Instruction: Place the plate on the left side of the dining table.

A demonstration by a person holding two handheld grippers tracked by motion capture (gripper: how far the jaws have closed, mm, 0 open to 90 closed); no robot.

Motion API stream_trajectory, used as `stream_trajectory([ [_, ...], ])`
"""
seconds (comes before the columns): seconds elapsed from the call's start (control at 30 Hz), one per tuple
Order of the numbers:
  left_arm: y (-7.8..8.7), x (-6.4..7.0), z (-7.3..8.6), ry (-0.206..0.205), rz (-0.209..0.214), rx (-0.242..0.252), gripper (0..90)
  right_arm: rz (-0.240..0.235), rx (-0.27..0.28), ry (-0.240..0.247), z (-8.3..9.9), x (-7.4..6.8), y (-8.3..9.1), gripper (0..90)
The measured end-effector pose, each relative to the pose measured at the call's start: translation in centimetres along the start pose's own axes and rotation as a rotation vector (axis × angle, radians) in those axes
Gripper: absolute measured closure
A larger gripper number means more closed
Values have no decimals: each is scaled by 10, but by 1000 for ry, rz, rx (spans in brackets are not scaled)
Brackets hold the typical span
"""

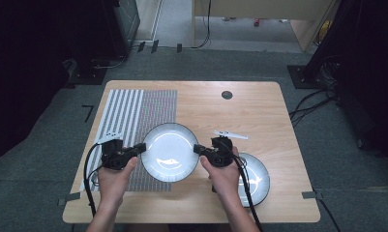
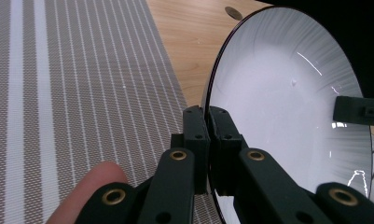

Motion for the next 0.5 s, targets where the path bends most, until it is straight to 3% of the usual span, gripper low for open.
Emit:
stream_trajectory([
  [0.5, 11, -40, -4, 41, -21, 1, 880, -22, -29, 13, -4, -25, -36, 860],
])
Point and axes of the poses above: each handheld gripper's, and its own axes: y roughly backward along the jaws, z roughly out of its underside, x roughly to its right, the point moved 5 cm from there along -y, roughly forward along the jaws, and after that the axes turned 1 degree about y, right-handed, at the moved point
